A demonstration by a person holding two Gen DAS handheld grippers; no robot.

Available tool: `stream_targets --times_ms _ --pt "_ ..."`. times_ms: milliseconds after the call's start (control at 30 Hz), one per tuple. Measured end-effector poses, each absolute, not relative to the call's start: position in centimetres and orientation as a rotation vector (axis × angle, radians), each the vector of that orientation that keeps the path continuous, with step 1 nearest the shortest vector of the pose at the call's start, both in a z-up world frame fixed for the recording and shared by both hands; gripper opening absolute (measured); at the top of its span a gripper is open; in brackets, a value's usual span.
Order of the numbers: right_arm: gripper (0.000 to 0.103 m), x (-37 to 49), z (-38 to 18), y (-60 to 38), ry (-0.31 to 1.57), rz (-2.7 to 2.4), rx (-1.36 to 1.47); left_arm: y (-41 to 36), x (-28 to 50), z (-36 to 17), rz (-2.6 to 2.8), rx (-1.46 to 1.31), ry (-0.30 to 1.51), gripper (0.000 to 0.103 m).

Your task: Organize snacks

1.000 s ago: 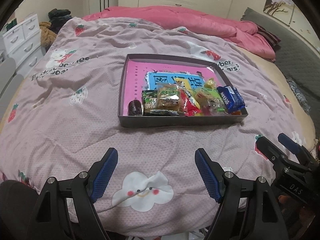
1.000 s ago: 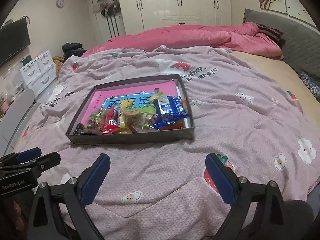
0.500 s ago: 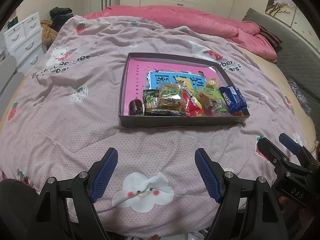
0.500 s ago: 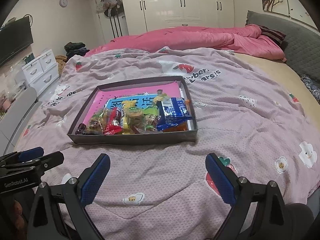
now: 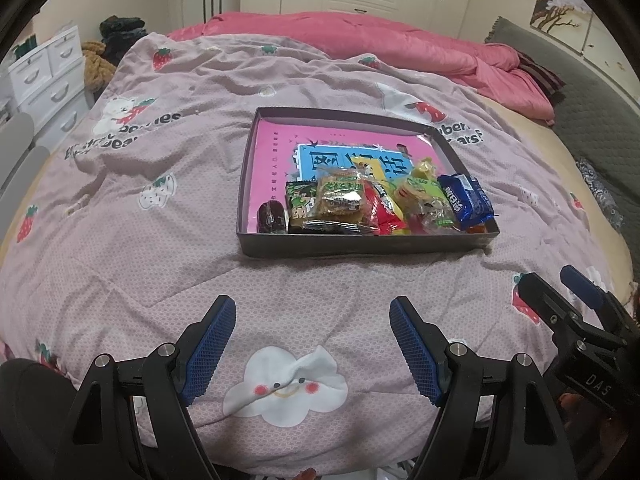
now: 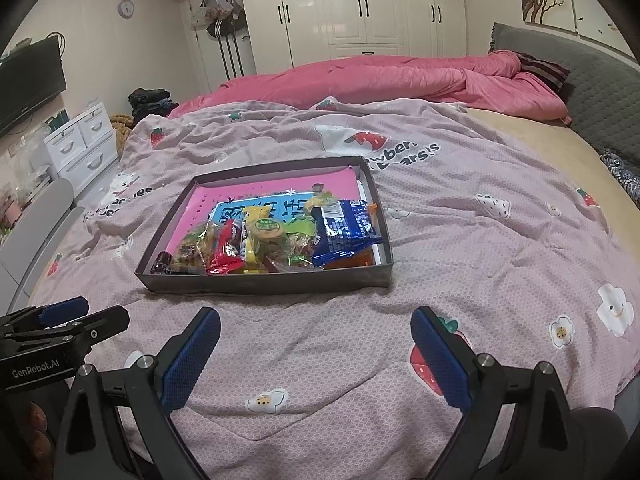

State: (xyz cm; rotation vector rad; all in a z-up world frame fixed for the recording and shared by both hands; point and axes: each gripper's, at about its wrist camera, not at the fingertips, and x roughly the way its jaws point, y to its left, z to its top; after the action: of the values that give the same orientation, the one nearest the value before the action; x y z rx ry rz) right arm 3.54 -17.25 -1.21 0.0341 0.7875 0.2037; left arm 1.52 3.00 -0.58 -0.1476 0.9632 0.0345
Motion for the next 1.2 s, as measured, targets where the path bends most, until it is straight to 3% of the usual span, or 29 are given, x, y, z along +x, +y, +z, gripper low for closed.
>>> stream_targets --times_ms 1200 --pt "0.097 3.58 -1.23 -17.2 0.79 0.202 0.029 2.65 1.57 -0.77 0.035 -0.145 0.971 0.08"
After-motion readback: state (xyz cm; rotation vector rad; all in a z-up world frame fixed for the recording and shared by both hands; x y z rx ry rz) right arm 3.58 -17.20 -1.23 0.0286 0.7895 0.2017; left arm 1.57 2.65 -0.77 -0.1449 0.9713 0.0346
